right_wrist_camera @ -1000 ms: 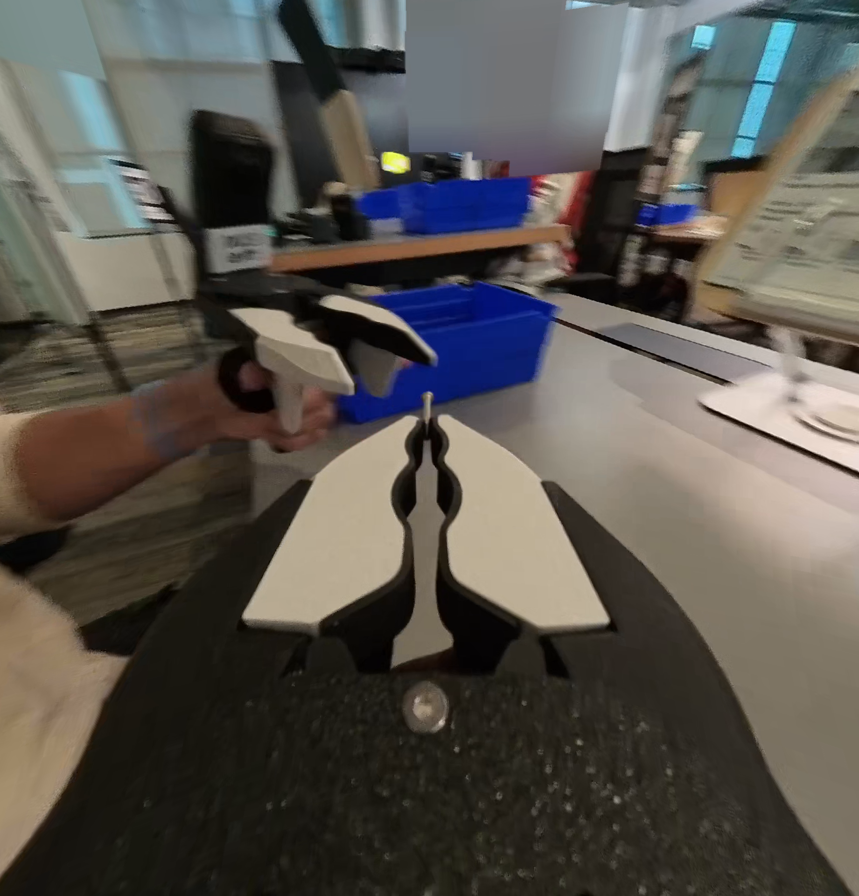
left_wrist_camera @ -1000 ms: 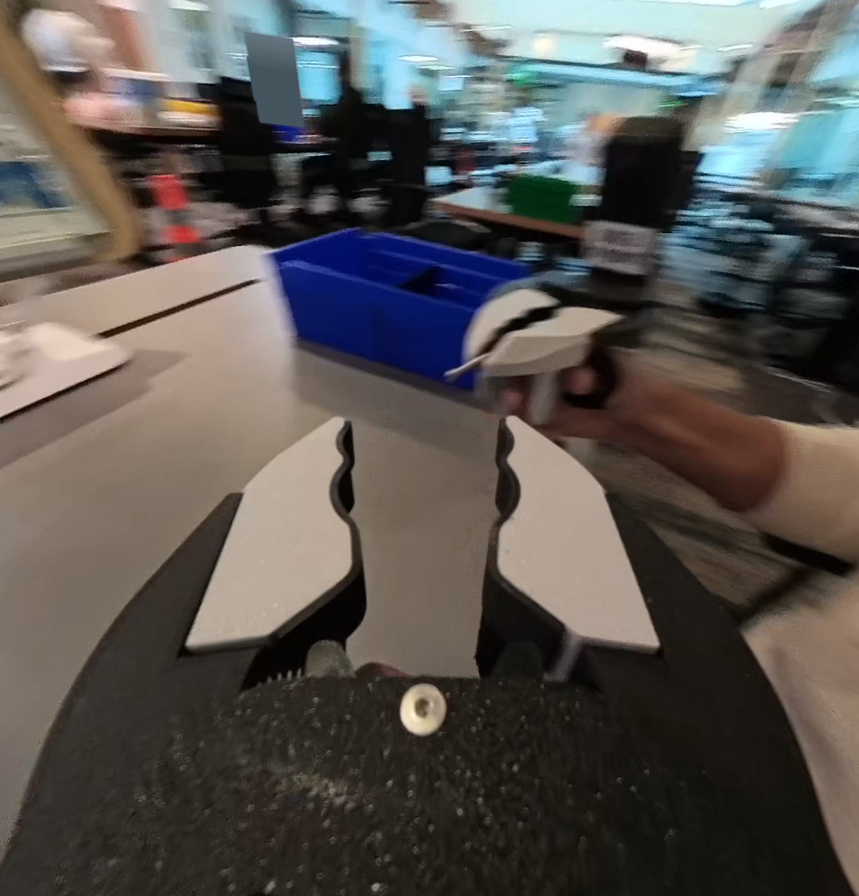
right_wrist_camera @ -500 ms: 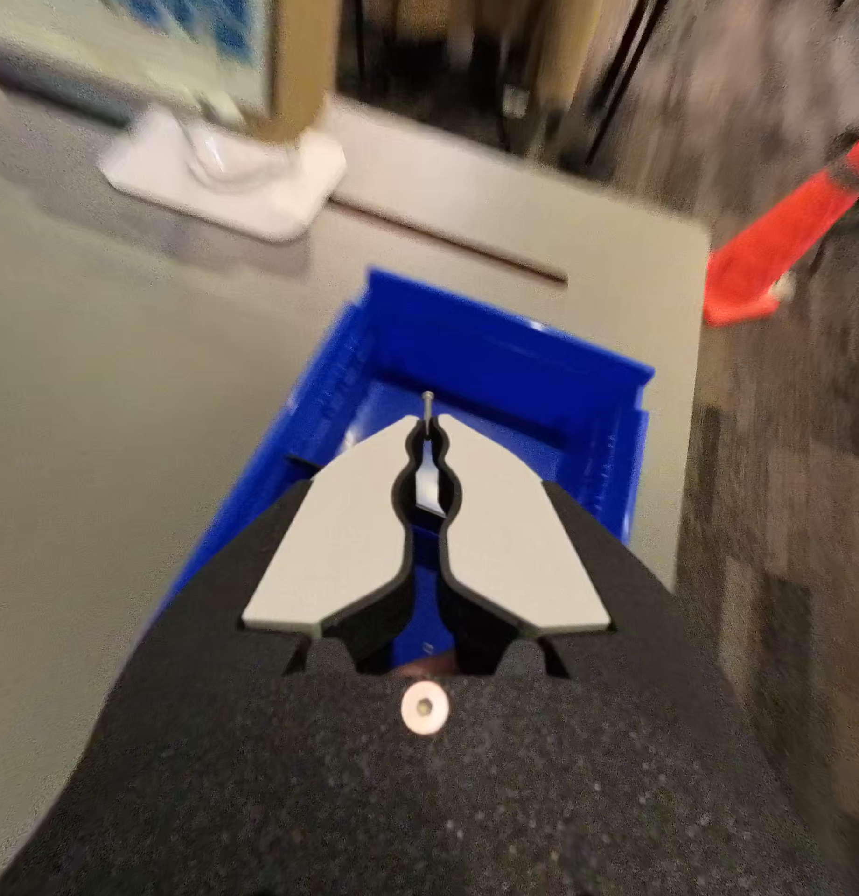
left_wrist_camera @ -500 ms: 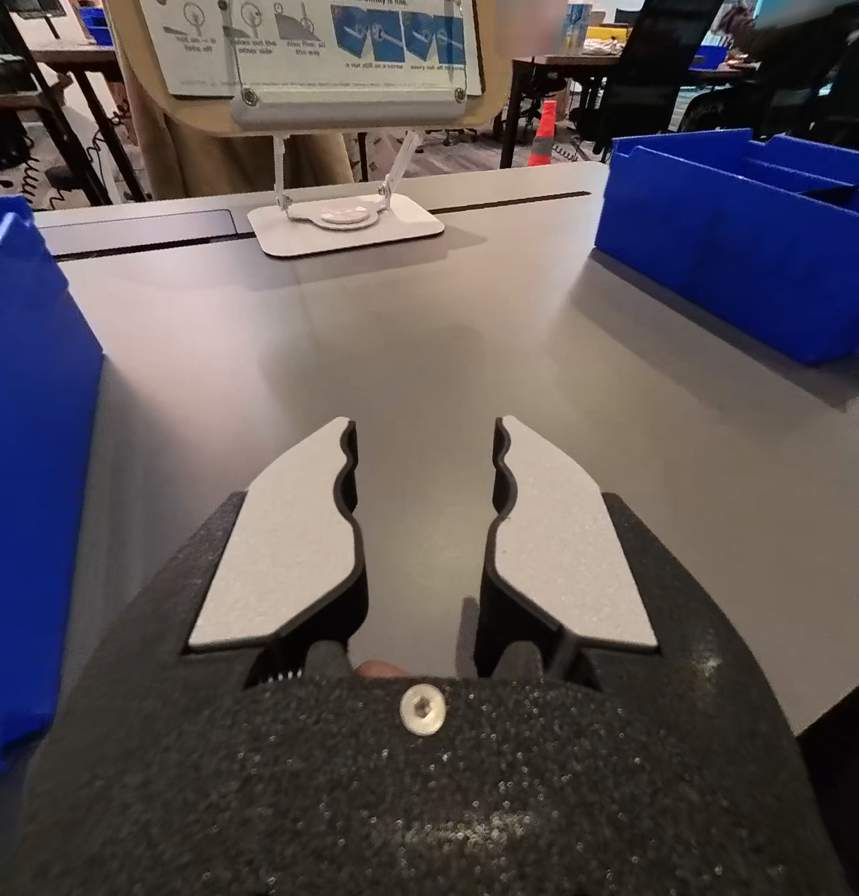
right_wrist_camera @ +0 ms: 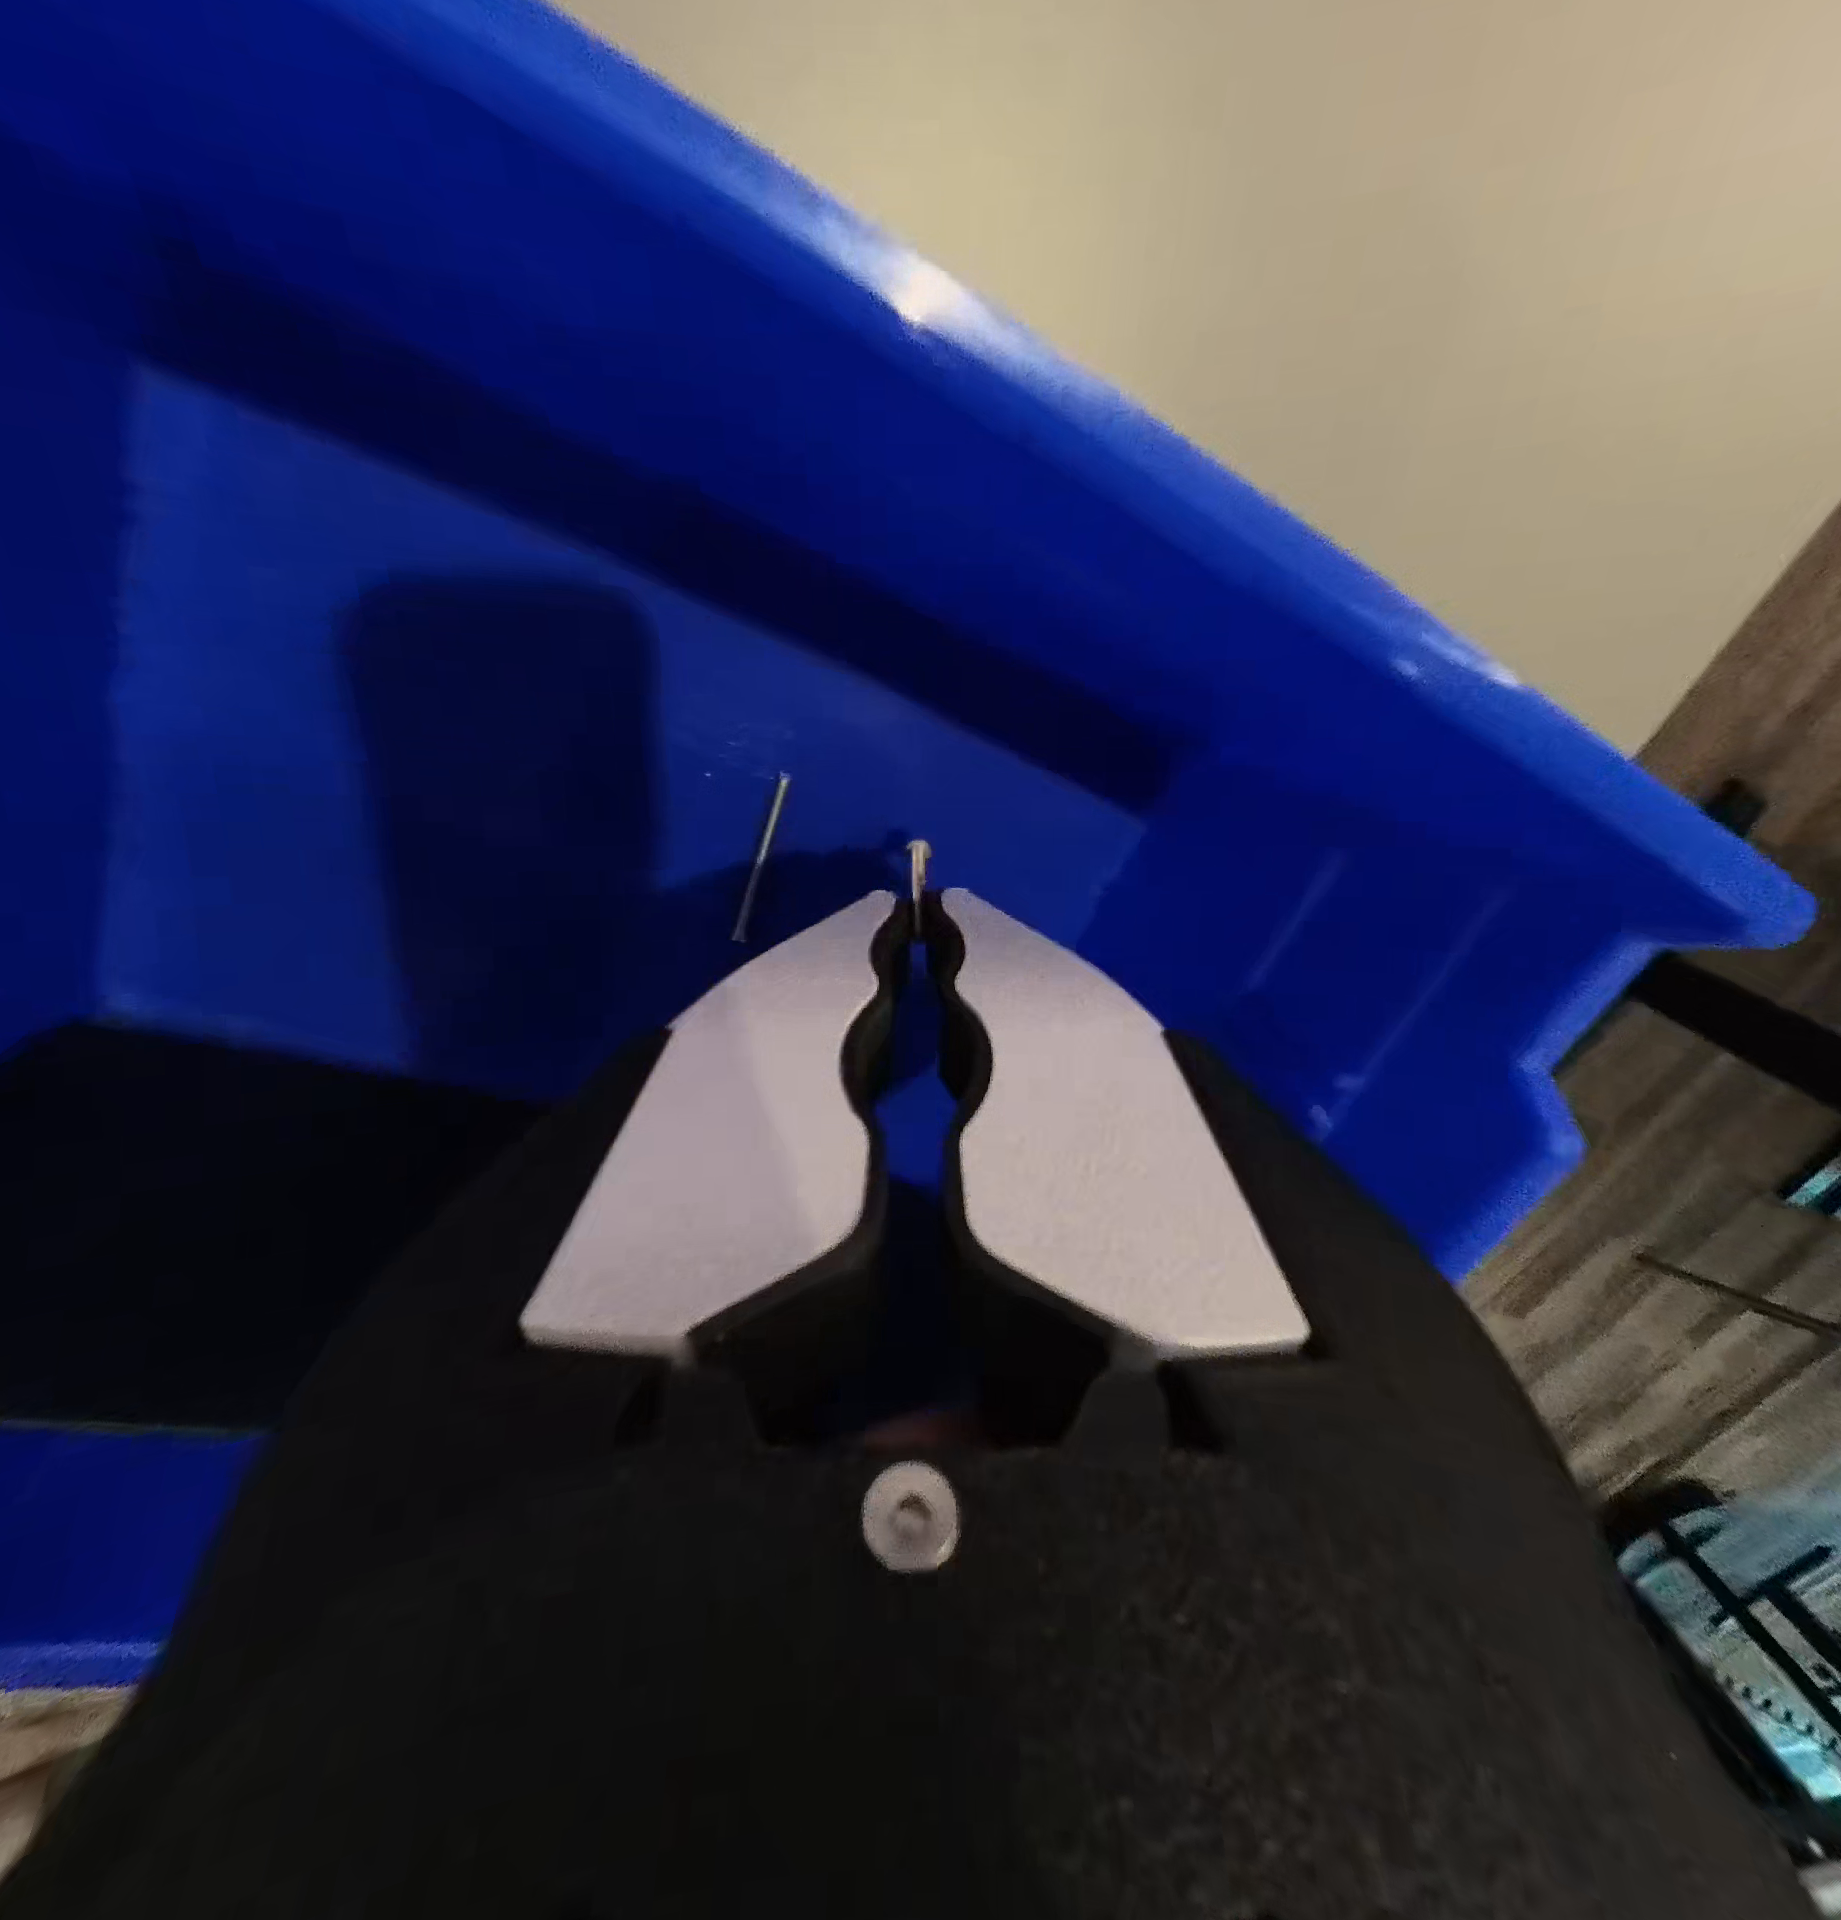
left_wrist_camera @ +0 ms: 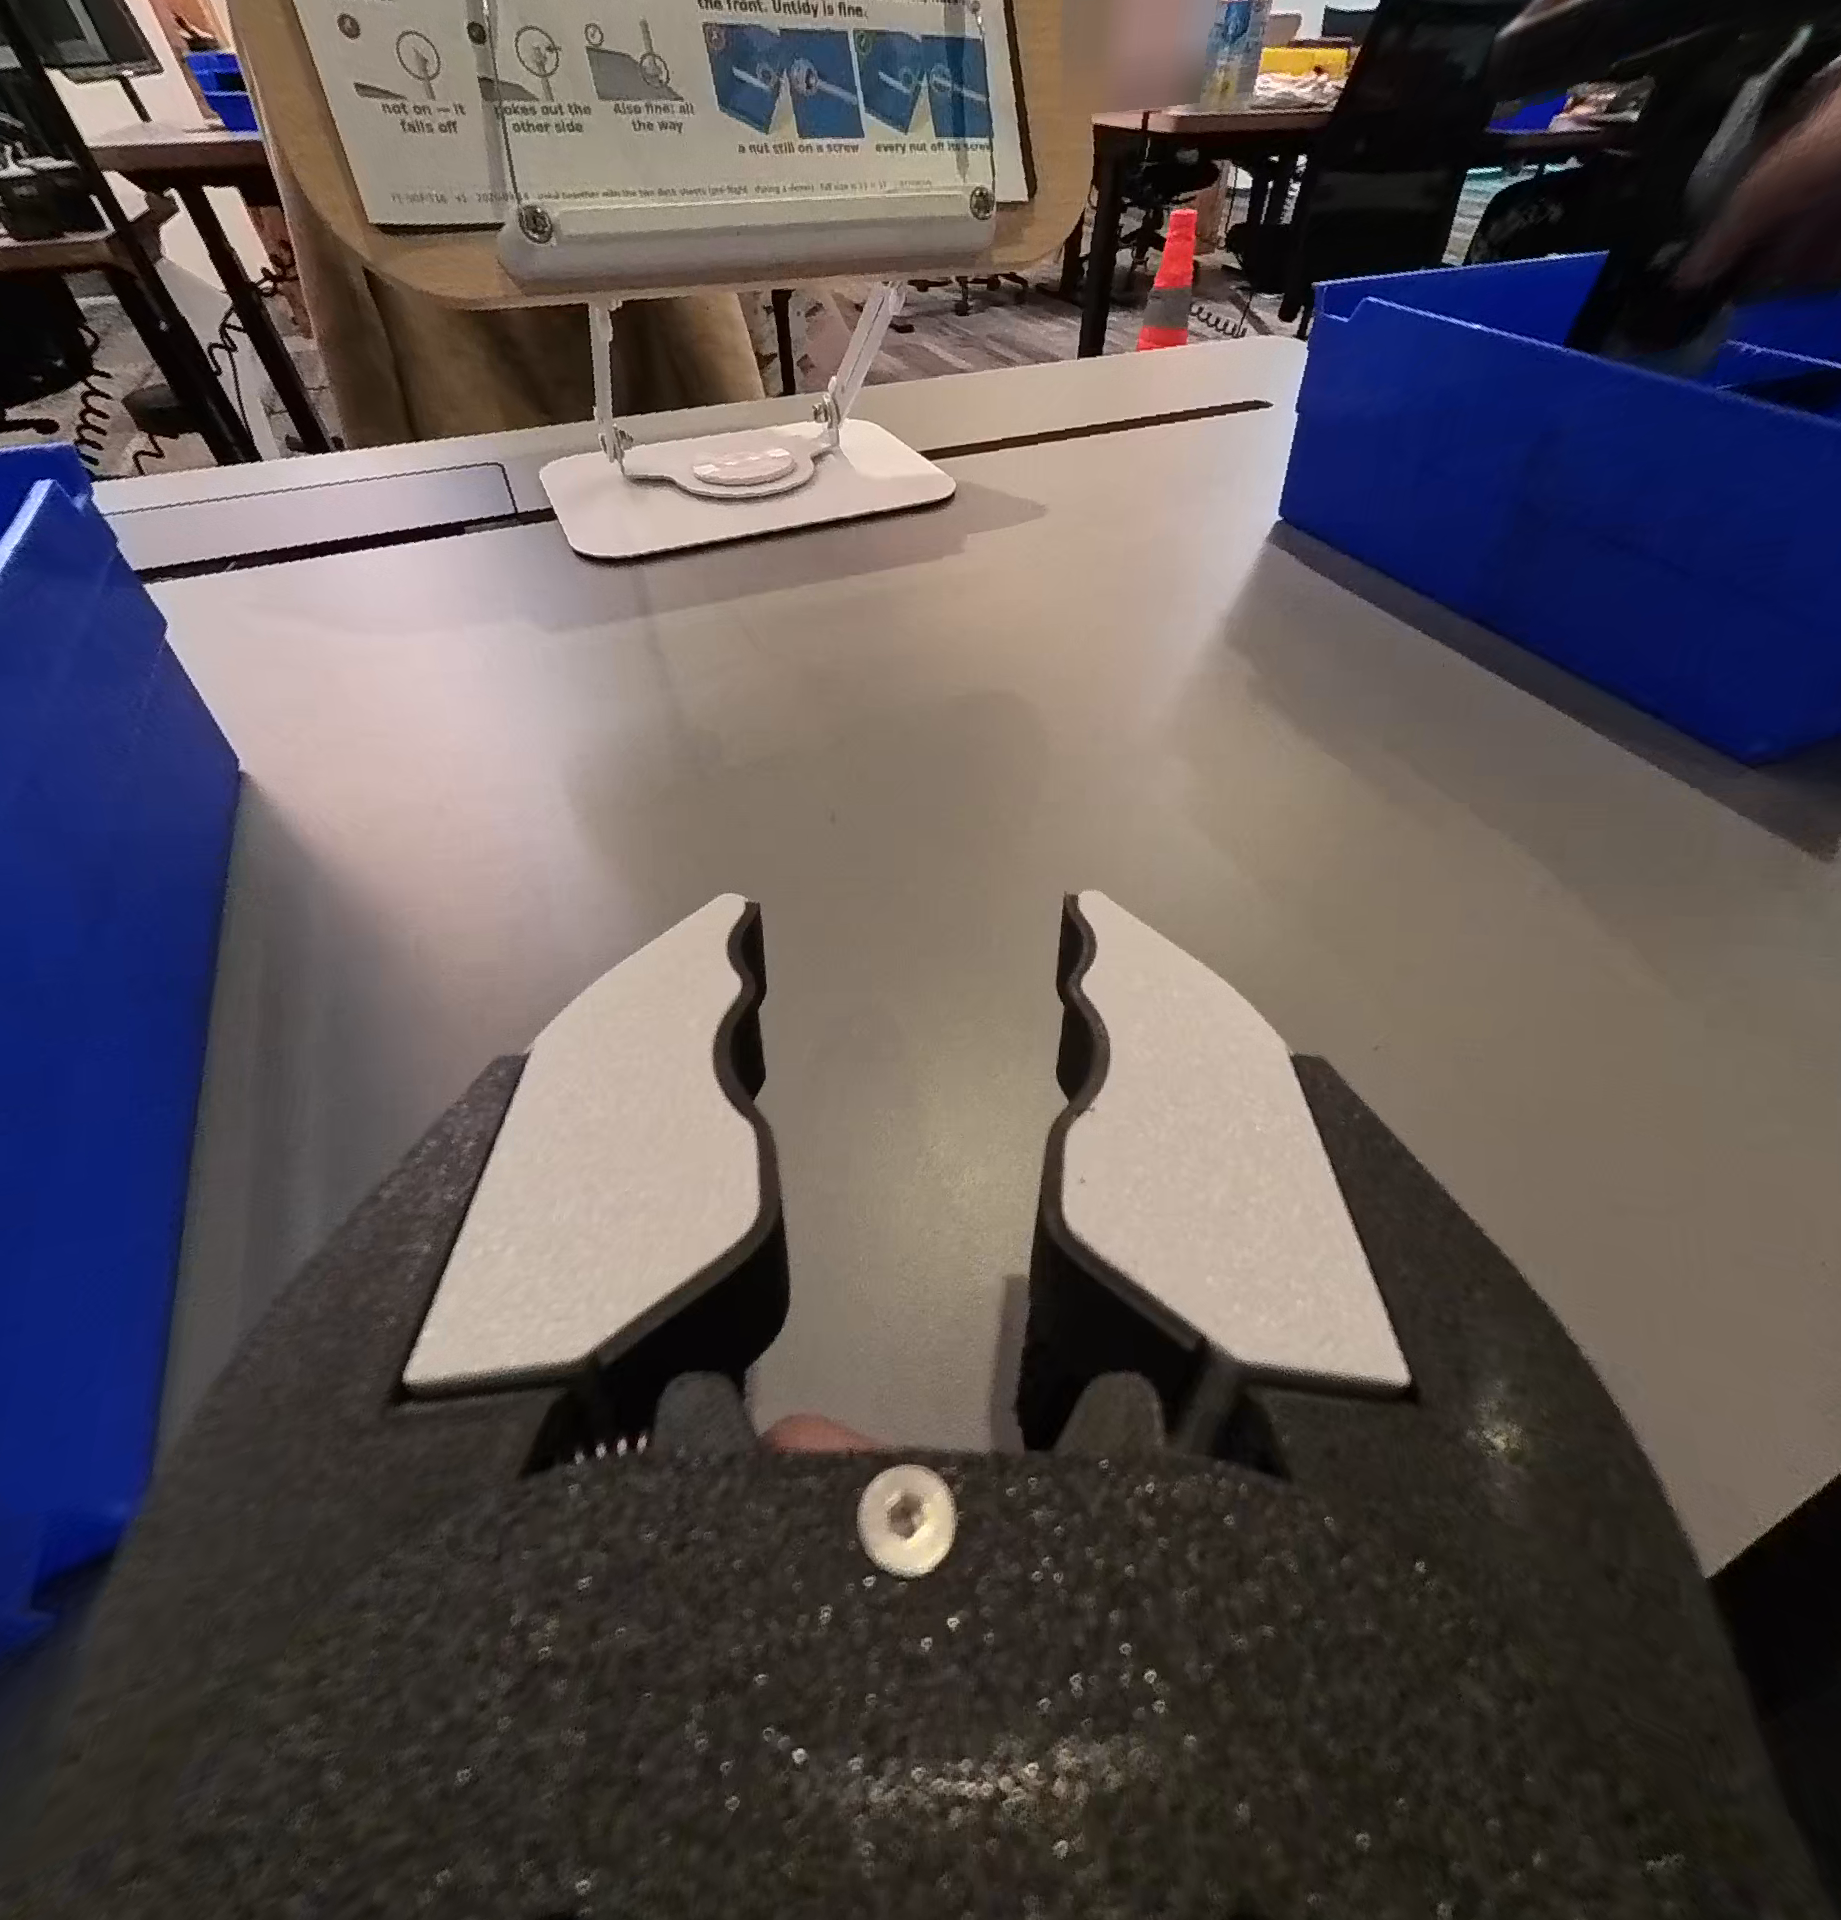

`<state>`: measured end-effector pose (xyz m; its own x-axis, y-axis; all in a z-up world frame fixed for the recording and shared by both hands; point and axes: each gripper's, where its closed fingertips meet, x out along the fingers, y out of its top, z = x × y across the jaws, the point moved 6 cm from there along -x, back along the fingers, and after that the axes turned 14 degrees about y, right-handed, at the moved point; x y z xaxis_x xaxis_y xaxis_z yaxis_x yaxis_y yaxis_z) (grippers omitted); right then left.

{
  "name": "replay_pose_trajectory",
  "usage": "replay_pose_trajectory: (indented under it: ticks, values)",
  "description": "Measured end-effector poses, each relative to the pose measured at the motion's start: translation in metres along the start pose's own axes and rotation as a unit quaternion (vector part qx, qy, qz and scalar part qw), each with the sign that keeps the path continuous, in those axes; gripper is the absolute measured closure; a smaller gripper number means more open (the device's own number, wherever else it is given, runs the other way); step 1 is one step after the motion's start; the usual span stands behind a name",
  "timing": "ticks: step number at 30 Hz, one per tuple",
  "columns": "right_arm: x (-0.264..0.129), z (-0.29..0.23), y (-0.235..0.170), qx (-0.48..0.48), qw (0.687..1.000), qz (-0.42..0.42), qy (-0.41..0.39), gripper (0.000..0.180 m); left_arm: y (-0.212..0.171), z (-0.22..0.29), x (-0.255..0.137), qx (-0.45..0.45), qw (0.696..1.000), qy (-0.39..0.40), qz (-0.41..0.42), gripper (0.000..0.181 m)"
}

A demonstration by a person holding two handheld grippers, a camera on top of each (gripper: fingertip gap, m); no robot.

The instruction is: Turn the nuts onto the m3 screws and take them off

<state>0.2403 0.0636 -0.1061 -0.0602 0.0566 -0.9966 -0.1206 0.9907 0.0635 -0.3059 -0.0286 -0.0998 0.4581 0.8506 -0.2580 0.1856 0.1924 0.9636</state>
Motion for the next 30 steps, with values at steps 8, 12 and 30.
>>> replay_pose_trajectory:
  ticks: [8,12,30]
  values:
    - [0.007,0.005,-0.004,0.009,1.000,-0.012,0.005,0.170,-0.001,0.000,0.001,-0.001,1.000,-0.003,-0.004,0.127]
    - [-0.050,-0.006,-0.004,-0.035,0.997,0.068,-0.021,0.159,0.000,0.000,0.001,-0.004,1.000,-0.005,-0.005,0.127]
    - [-0.039,-0.351,-0.127,-0.050,0.734,0.672,0.084,0.148,0.005,-0.019,-0.006,-0.067,0.996,0.045,0.028,0.127]
